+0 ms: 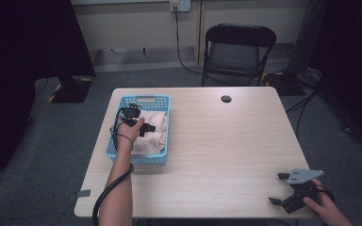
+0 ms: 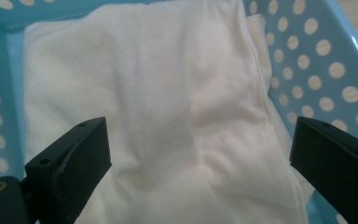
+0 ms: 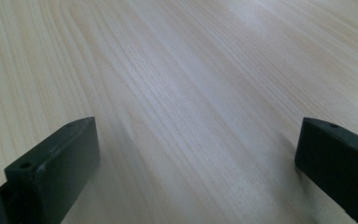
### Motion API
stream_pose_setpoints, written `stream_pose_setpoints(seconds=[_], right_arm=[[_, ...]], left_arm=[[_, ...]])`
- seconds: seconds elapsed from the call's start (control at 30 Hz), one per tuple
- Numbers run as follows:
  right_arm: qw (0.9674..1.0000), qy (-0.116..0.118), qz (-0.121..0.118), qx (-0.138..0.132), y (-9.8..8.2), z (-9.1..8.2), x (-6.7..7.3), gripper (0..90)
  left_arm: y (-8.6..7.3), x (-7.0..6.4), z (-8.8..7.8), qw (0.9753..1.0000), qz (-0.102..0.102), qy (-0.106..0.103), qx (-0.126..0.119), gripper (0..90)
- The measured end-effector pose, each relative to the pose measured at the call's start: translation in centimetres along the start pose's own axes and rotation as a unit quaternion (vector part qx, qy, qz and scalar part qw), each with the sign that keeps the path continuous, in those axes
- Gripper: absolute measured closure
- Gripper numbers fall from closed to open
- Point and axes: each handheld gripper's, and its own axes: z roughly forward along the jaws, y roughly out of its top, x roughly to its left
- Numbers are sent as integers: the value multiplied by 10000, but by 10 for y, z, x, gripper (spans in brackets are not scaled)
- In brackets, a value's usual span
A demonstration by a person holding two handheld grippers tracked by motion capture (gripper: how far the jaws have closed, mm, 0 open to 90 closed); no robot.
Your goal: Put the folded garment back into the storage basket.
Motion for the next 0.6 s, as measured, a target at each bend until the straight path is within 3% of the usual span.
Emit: stream_pose_setpoints(seconds=[0.6], right_arm=[[10000, -2, 0, 1, 0, 0, 0, 0]], left_arm=[[-3, -10, -9, 9996, 82, -197, -162, 45]])
